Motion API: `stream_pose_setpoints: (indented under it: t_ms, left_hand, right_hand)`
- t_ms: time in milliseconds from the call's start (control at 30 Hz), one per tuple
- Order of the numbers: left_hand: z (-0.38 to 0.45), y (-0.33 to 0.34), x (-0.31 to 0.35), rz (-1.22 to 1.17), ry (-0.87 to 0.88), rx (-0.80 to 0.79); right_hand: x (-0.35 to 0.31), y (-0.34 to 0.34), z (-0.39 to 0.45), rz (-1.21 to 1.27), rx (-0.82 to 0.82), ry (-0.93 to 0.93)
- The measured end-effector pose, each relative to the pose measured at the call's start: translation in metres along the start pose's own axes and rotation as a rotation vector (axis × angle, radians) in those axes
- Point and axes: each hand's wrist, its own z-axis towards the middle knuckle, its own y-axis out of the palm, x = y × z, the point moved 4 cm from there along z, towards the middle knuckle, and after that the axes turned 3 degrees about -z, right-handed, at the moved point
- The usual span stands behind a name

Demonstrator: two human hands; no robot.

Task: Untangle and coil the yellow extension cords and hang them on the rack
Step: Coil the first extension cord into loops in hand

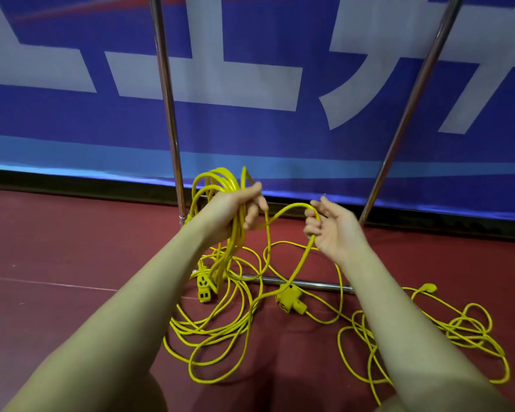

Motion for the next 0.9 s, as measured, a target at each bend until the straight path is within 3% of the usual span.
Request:
stream_pose_setpoints:
  t_ms: [100,233,333,433,600,733,900]
  left_hand:
    - [-0.004,0.013,-0.019,0.178,-0.152,-0.106]
    - [-0.005,0.028,-0.037,0.084,-0.220,-0.252]
    - [-0.007,0.034,-0.039,0.107,-0.205,-0.413]
    - [-0.006,0.039,-0.038,0.206,-0.105,-0.475]
    - [0.001,0.038,-0.028,0.050,-0.032,-0.352]
    - [0.007,0.030,-0.009,-0.267,0.068,-0.111]
    - [0.011,0.007,0.009,-0.536,0.193,0.152]
  right_hand:
    - [-0.009,0.017,-0.010,0.080,-0.074,0.000]
    - [-0.016,0.031,-0.019,0.138,-0.129,-0.029]
    - [-0.020,0.032,-0.022,0.158,-0.120,-0.060]
    - [-0.021,0.028,-0.022,0.129,-0.093,-0.081]
    - [-0.018,0.014,-0.016,-0.093,-0.020,-0.116]
    - [-0.012,0.005,-0.015,-0.247,0.004,-0.108]
    - [0.008,0.022,-0.023,-0.501,-0.304,0.015]
